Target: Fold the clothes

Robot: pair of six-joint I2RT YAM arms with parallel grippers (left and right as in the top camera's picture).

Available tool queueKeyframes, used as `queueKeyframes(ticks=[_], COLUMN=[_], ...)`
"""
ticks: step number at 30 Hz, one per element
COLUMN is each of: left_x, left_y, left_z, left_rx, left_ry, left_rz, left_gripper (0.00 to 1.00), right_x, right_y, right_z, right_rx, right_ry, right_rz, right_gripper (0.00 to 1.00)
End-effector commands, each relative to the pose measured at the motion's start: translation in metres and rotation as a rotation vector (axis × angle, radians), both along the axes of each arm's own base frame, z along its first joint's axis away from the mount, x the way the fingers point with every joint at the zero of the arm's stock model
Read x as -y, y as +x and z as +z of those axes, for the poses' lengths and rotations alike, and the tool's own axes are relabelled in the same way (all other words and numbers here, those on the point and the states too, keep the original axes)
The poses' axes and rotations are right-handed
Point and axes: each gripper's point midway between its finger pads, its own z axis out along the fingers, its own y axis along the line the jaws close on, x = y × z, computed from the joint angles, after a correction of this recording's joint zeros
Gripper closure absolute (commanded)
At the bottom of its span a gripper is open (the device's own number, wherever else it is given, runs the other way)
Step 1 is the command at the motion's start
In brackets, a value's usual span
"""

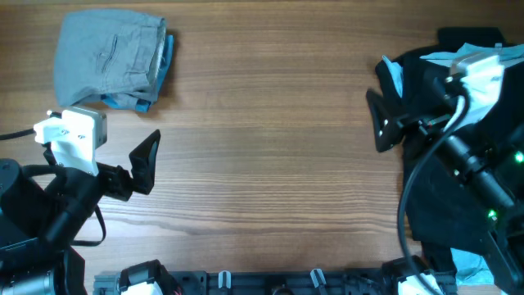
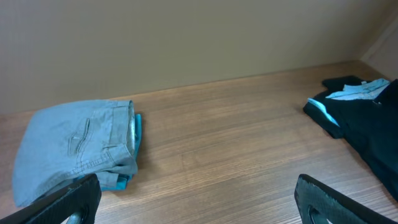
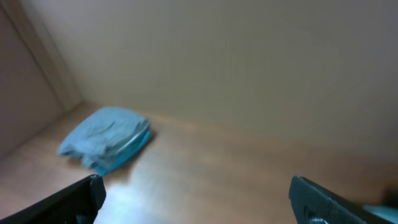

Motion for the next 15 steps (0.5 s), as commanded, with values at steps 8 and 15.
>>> queueKeyframes(ticks=[8,15], left_x=[0.003,0.003], left_y=[0.0,0.0], left_z=[-0.001,-0.001], left_rx=[0.004,0.004], left_ry=[0.011,0.011], left_rz=[-0.026,-0.026], left_gripper=[0.0,0.0], right_x=[0.025,0.029], right_y=[-0.024,-0.03], right_z=[-0.082,-0.193], right_rx=[0.12,0.177], right_ry=[-0.091,0.04], right_rz=[-0.054,-0.078], right_gripper=[0.0,0.0])
